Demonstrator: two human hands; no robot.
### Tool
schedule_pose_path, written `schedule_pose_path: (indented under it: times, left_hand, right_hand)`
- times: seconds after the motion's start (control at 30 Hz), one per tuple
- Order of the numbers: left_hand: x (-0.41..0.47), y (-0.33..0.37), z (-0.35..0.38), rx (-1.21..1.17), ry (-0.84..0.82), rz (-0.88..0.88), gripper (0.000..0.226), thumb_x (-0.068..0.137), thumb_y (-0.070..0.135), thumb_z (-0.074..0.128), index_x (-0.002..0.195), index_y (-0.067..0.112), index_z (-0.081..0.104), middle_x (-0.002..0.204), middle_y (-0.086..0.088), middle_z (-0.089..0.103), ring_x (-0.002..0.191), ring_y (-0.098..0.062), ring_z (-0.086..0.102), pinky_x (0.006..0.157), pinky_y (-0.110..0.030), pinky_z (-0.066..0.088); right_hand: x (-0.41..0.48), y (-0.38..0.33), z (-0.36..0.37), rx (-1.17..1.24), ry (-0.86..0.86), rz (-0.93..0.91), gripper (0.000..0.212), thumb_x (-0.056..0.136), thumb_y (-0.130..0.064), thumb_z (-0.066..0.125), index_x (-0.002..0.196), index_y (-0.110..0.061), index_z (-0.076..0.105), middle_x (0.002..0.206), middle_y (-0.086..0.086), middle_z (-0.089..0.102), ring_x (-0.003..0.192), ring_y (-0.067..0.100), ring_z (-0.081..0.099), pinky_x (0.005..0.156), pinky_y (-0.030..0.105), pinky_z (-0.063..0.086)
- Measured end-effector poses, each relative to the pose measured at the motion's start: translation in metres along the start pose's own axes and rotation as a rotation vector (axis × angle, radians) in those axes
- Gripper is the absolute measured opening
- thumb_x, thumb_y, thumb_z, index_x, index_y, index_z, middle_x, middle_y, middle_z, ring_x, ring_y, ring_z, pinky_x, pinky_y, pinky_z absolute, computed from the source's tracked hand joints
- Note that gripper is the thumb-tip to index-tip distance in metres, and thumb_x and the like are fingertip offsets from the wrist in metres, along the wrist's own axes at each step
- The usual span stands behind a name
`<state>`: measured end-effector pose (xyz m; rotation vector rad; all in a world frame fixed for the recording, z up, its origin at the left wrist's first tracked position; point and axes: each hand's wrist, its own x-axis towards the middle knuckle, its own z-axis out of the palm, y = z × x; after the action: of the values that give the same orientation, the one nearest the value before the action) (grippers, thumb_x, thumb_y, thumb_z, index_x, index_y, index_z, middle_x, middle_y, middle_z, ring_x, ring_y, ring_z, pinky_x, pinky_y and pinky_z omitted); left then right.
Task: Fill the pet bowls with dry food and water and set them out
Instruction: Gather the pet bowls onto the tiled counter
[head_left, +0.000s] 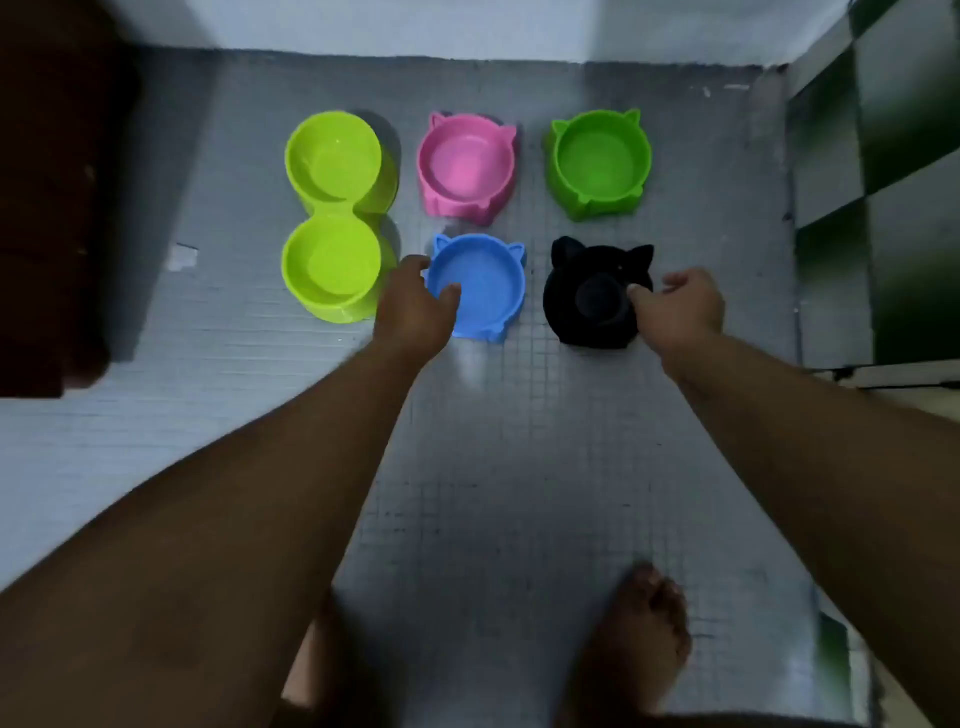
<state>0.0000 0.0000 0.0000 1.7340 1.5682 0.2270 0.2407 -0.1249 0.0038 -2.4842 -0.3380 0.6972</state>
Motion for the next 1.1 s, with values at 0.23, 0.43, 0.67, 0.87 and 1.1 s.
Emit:
schedule_pose_path:
  times: [0.23, 0.43, 0.67, 0.87, 1.1]
  left_hand:
    - [0.033, -0.035, 0.042, -0.054, 0.147, -0.156, 0.04, 0.087, 0.024, 0.074, 0.119, 0.003, 0.062, 0.114, -0.017, 0.07, 0.104, -0.032, 0.066, 0.075, -0.031, 0.044]
    - [0.034, -0.031, 0.045, -0.083, 0.185, -0.165, 0.033, 0.086, 0.024, 0.069, 0.109, 0.002, 0.06, 0.106, -0.017, 0.068, 0.099, -0.035, 0.065, 0.072, -0.03, 0.037]
    - [-0.001, -0.012, 0.004, -0.275, -0.013, -0.063, 0.043, 0.076, 0.026, 0.063, 0.116, 0.041, 0.056, 0.078, -0.001, 0.062, 0.075, -0.036, 0.071, 0.064, -0.055, 0.062]
    - [-0.088, 0.082, -0.133, -0.408, -0.112, -0.128, 0.048, 0.095, 0.02, 0.068, 0.138, 0.039, 0.058, 0.105, -0.008, 0.062, 0.084, -0.033, 0.067, 0.058, -0.048, 0.064]
    - [-0.195, 0.219, -0.288, -0.496, -0.086, -0.118, 0.047, 0.099, 0.021, 0.067, 0.142, 0.036, 0.058, 0.107, -0.004, 0.06, 0.094, -0.031, 0.07, 0.064, -0.05, 0.065]
  right_hand:
    - [0.039, 0.033, 0.037, -0.043, -0.03, 0.083, 0.052, 0.083, -0.029, 0.078, 0.123, -0.002, 0.059, 0.124, 0.017, 0.063, 0.11, 0.033, 0.064, 0.087, 0.032, 0.052]
    - [0.041, 0.035, 0.039, -0.019, 0.001, 0.001, 0.015, 0.091, -0.012, 0.061, 0.098, -0.009, 0.048, 0.103, 0.011, 0.057, 0.092, 0.023, 0.056, 0.079, 0.027, 0.043]
    - [0.01, 0.019, -0.012, 0.192, -0.101, -0.03, 0.028, 0.082, -0.028, 0.063, 0.094, -0.041, 0.041, 0.098, 0.009, 0.065, 0.088, 0.031, 0.068, 0.073, 0.057, 0.06]
    - [-0.104, -0.064, -0.139, 0.34, -0.211, -0.008, 0.026, 0.098, -0.018, 0.058, 0.122, -0.028, 0.053, 0.091, -0.002, 0.061, 0.095, 0.029, 0.067, 0.067, 0.057, 0.06]
    - [-0.215, -0.173, -0.314, 0.498, -0.177, 0.019, 0.031, 0.098, -0.015, 0.061, 0.129, -0.02, 0.056, 0.097, -0.012, 0.059, 0.088, 0.01, 0.061, 0.063, 0.041, 0.062]
